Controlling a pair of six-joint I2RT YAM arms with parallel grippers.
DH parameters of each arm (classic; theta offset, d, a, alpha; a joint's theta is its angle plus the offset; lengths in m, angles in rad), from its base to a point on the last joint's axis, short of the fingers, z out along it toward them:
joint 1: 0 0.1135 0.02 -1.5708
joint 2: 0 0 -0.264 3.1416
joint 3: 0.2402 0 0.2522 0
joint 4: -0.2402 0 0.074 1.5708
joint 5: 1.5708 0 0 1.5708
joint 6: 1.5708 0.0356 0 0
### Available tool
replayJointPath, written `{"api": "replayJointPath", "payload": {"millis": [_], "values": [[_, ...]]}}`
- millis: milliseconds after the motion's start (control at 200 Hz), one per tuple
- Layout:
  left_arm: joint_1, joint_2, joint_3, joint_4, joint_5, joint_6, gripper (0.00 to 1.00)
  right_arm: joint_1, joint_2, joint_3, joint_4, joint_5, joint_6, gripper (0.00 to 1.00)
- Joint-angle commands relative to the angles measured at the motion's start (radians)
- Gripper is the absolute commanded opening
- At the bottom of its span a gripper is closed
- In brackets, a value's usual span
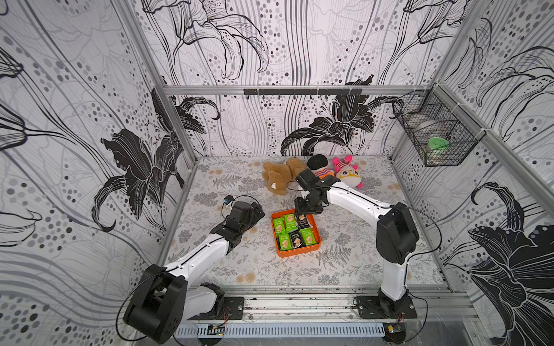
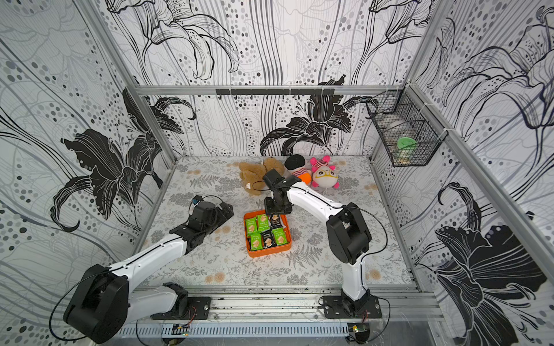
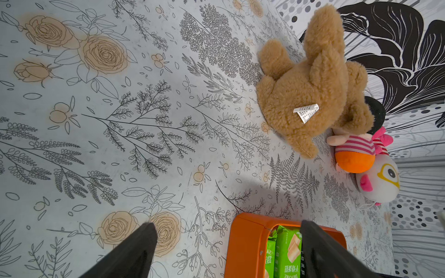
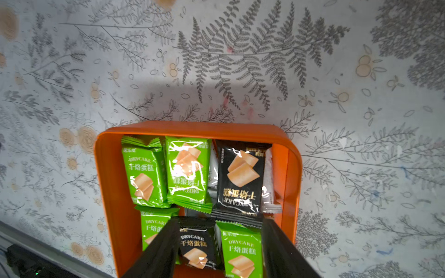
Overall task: Take the cookies out of the storage box
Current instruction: Pick up the cookie from the storage box.
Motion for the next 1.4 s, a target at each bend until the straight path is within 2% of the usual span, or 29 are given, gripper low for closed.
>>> {"api": "replayJointPath", "payload": {"millis": [0, 446, 796, 1392], "values": [[-0.006, 0.003, -0.026, 0.051, 0.005, -0.022, 0.97, 0.003, 0.027, 0.010, -0.028, 0.027, 0.023, 0.62], [-0.006, -0.043, -0.056, 0.029, -0.031, -0.033, 0.97, 0.004, 0.140, 0.095, -0.081, 0.076, 0.007, 0.62], [-0.007, -0.034, -0.049, 0.023, -0.024, -0.045, 0.97, 0.004, 0.166, 0.083, -0.076, 0.070, -0.007, 0.61], [-0.006, -0.119, -0.100, -0.027, -0.050, -0.057, 0.97, 0.006, 0.217, 0.076, -0.053, 0.059, -0.012, 0.58]]}}
